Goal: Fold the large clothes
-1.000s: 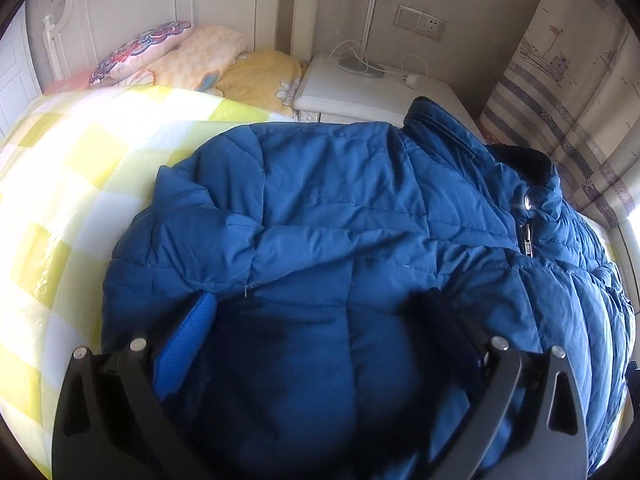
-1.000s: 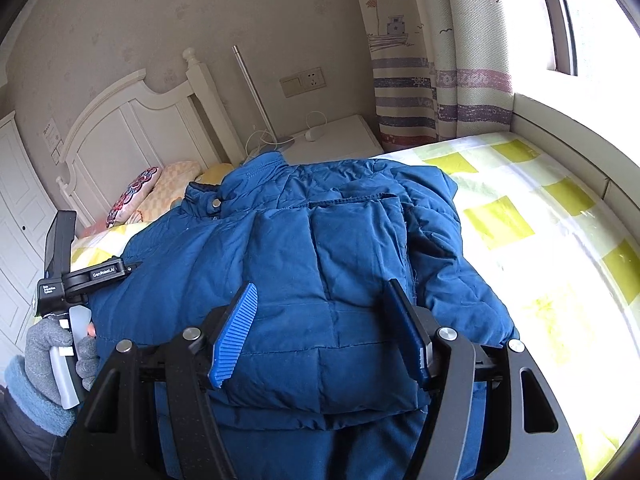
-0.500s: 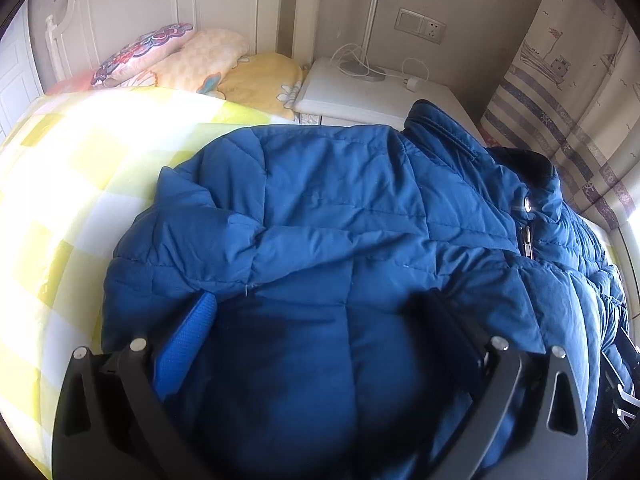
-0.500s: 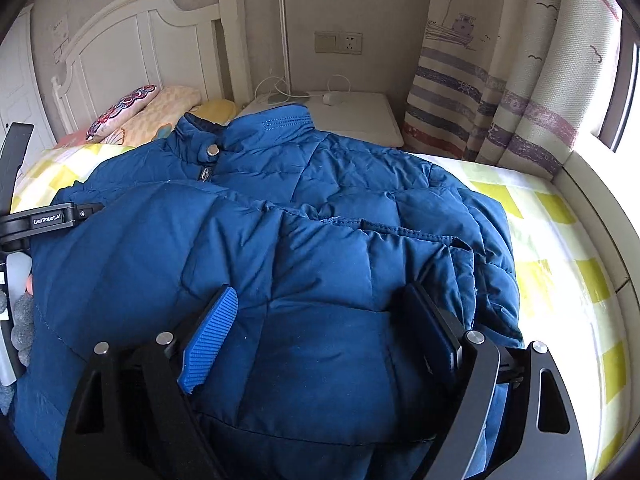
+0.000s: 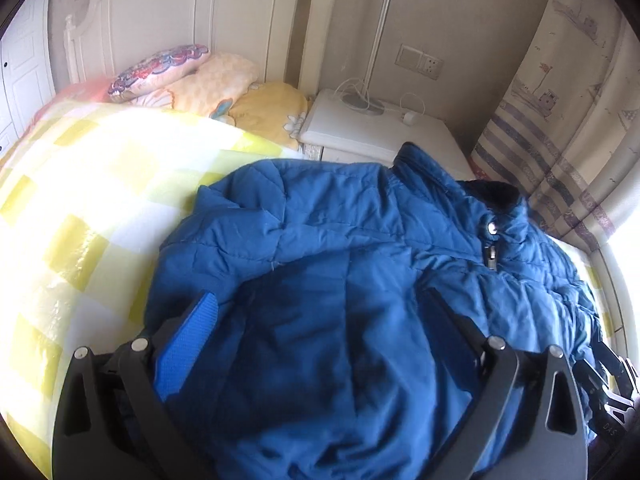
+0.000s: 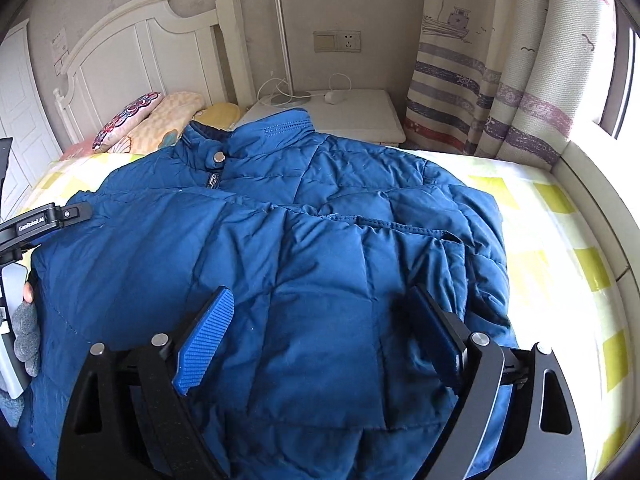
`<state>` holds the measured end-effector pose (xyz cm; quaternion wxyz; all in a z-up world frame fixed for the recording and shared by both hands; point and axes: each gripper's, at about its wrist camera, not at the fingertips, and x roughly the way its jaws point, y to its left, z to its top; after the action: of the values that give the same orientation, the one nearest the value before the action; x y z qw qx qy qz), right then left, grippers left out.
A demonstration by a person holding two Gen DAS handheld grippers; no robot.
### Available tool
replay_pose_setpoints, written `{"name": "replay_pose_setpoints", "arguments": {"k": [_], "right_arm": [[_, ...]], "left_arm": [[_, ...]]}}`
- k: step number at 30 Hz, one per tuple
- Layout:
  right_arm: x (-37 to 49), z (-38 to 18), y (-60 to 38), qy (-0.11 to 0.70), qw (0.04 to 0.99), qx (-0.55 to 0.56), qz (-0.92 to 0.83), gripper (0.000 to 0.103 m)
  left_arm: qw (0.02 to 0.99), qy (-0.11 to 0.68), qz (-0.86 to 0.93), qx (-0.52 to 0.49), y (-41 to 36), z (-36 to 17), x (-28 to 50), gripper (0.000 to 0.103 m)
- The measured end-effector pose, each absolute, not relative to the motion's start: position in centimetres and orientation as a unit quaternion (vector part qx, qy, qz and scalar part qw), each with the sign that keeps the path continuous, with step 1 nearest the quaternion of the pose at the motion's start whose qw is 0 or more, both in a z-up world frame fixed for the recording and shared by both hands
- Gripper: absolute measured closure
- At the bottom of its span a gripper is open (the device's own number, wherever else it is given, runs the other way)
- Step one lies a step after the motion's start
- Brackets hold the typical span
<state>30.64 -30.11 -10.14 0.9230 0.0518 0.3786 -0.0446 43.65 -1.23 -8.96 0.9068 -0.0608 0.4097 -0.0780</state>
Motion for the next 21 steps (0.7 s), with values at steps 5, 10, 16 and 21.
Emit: {"name": "replay_pose_setpoints", "arguments": {"k": [5, 10, 16, 21], "right_arm": [[28.4, -10.4, -27.7, 0.381, 0.924, 0.005, -0.034, 0.017], [29.3, -11.9, -27.6, 0.413, 0.909, -0.001, -0.044, 0.014], [23.6, -8.7, -27.1, 0.374, 0.927, 0.014, -0.020, 0.014], [20.2, -10.6, -26.8, 0.399, 0.917, 0.022, -0.020, 0.013]], "left_arm": [[0.919, 0.379, -0.109, -0.018, -3.8, -7.1, 36.8, 0.002], [0.892, 0.439, -0.099, 0.034, -5.2, -12.2, 37.5, 0.002], [0.915, 0.390, -0.105, -0.011, -2.5, -8.4, 32.5, 0.002], [0.913, 0.396, -0.099, -0.011, -0.7, -8.7, 26.7, 0.002]]}}
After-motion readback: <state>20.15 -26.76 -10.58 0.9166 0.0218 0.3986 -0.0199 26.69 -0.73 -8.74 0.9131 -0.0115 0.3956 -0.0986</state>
